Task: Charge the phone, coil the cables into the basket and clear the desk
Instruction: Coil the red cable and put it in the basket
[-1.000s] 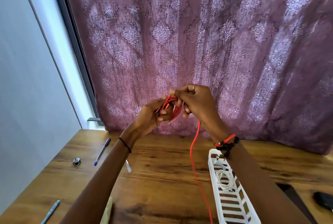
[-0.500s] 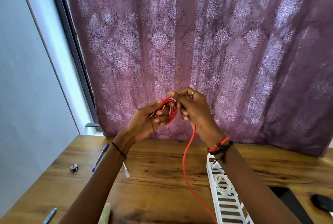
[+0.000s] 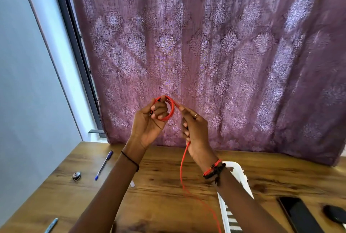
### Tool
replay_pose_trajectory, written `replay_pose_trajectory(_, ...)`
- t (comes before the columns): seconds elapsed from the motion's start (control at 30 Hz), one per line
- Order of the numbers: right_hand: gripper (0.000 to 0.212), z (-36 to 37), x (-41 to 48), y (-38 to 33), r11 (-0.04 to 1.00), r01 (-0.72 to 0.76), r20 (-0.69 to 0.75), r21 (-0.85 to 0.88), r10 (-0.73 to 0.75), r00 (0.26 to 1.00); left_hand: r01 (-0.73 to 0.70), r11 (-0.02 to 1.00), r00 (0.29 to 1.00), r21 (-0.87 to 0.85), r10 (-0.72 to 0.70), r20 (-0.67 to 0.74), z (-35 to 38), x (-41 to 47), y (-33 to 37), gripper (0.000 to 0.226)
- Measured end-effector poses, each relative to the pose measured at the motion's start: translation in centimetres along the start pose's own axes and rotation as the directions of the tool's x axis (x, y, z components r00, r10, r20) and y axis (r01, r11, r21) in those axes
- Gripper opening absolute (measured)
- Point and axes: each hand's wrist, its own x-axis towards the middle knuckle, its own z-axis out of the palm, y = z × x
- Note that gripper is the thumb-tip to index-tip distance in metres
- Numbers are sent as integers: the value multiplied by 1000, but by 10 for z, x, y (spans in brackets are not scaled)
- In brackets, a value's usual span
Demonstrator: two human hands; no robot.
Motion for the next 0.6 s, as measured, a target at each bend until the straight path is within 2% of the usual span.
replay_pose_trajectory(0.27,24,1,-23,17,978,108,35,-179,-103,994,-91,995,993,-42,88,-79,1,7,10,28)
replay_pose_trajectory(0.43,33,-1,-37,23,924,102,130,-368,-58,990,-118,992,986,-48,111,-122,-2,11,10,37)
replay_pose_trajectory(0.5,36,0,-44,26,876,107,173,-470,-27,985,-133,991,983,9,133,-129,-1,12,9,35)
replay_pose_trajectory(0.6,35,2,-46,26,776,139,216,-615,-4,976,-162,967,971,199,192,-141,0,14,3,33)
